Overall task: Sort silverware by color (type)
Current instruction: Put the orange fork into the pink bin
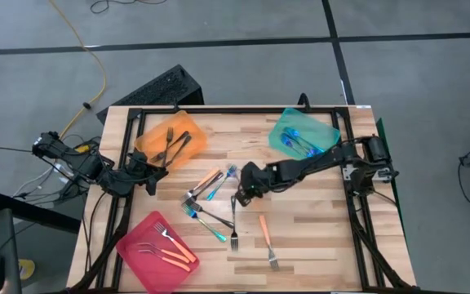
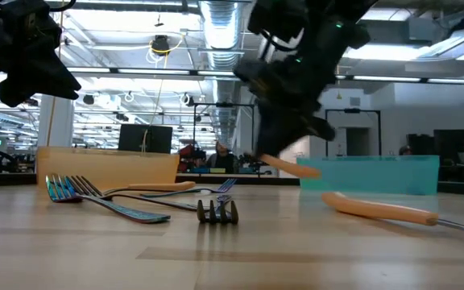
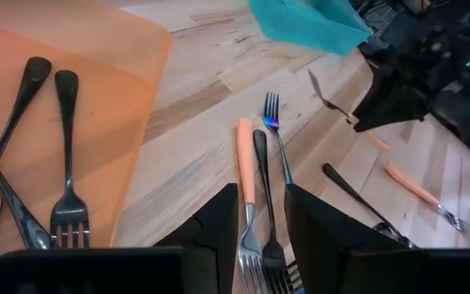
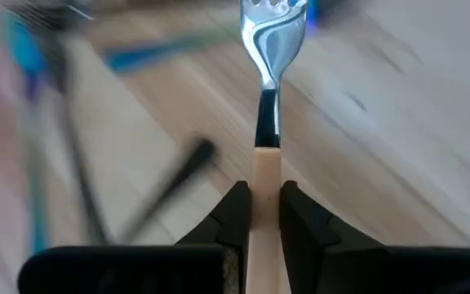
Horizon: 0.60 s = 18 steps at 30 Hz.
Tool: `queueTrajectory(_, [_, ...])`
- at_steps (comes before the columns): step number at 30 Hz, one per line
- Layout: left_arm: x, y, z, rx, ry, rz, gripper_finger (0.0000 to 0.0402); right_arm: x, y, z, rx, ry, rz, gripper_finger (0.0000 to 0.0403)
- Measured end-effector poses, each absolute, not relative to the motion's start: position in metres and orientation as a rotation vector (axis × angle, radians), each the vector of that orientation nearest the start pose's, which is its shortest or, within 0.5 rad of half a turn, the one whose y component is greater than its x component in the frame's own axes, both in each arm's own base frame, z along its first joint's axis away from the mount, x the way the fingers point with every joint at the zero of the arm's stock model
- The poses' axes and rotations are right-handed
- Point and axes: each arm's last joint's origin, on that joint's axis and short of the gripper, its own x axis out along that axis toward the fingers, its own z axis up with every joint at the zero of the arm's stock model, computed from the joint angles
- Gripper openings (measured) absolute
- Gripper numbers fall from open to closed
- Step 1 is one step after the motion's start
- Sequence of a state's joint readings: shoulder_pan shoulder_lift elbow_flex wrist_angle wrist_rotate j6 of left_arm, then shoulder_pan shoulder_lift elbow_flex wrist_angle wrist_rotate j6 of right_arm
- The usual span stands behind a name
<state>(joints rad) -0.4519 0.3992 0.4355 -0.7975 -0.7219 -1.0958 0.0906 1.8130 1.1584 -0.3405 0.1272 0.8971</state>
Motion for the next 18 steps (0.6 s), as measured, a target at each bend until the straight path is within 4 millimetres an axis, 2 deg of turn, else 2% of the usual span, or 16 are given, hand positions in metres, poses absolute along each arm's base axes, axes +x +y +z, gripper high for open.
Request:
queueTrajectory(10, [0.084, -0.018, 0.214, -0.624, 0.367, 0.599, 0.0087, 0.396, 0.024, 0.209, 0.619, 0.499, -0.224, 0.0069])
queueTrajectory(18, [0.084, -0.017, 0.215, -0.621, 0.324, 0.639, 0.0087, 0.408, 0.030, 0.243, 0.507, 0.157, -0.036, 0.0069])
